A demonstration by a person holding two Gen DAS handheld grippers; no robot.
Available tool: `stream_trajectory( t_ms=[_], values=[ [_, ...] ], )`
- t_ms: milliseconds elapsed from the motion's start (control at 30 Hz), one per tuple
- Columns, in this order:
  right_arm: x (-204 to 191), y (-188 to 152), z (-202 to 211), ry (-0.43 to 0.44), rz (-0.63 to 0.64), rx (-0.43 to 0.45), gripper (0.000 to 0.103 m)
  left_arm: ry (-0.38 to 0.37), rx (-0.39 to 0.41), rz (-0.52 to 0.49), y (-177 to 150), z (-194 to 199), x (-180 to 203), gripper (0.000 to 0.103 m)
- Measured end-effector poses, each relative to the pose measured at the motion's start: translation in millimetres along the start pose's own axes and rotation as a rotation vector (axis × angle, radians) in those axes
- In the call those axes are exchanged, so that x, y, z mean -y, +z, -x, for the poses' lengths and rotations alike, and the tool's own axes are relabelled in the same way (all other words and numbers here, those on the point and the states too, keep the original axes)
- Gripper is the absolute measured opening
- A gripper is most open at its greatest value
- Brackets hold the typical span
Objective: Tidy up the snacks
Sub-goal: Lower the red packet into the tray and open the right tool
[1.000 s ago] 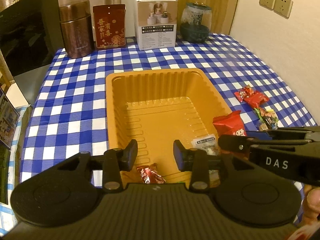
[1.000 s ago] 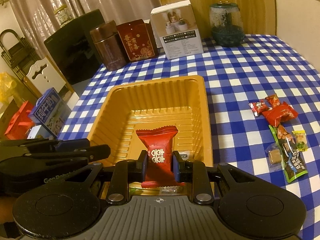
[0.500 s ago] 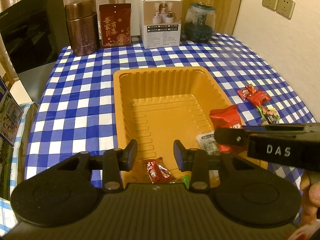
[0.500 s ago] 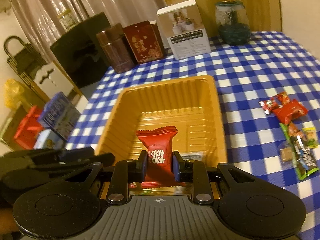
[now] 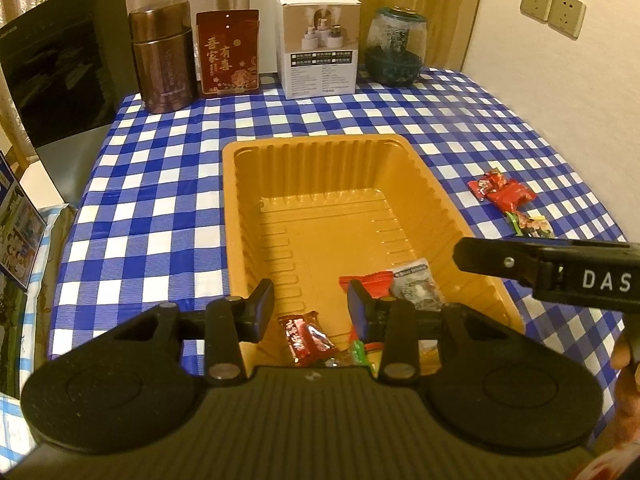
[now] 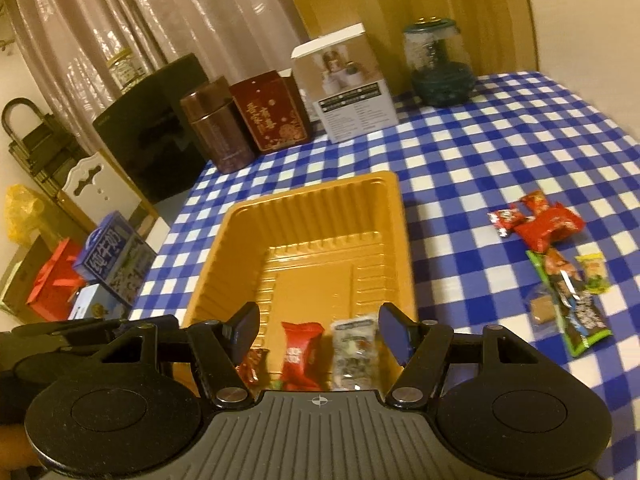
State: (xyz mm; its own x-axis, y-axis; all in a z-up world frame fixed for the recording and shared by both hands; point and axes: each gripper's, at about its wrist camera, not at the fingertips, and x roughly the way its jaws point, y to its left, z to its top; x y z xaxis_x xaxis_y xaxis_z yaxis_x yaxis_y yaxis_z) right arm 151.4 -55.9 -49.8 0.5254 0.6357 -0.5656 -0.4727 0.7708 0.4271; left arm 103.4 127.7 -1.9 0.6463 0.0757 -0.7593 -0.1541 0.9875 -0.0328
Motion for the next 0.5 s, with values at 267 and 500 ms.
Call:
stream_trajectory(
  t_ms=[267, 500],
  values=[
    [27.0, -13.9, 37.8, -0.086, -0.035, 0.038, 0.066, -0.029, 0.018, -0.013, 2.6, 9.8, 21.8, 0.042],
    [59.3, -26.0, 75.7, -0.171, -0.067, 0.061, 0.066, -0.068, 0.032, -0.038, 5.8, 17.7, 52.0, 0.045]
  ],
)
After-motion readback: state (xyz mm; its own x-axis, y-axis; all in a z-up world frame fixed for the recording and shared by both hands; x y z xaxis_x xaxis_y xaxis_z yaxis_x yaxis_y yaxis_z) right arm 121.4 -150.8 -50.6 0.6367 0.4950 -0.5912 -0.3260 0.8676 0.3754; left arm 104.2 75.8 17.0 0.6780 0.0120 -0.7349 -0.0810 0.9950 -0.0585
